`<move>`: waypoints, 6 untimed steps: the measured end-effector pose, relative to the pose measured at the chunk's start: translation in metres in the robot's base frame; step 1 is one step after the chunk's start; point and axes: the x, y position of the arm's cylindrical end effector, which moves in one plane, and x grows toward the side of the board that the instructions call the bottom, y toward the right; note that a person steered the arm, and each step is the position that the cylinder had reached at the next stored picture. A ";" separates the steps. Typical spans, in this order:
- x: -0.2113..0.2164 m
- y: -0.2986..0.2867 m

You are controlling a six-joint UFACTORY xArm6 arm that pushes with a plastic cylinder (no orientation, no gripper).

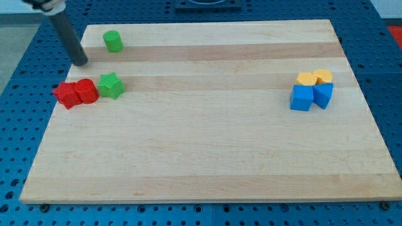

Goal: Move green circle towards red blocks

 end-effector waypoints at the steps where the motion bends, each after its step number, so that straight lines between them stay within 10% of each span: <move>1: -0.062 0.001; 3: -0.064 0.107; 6: -0.040 0.068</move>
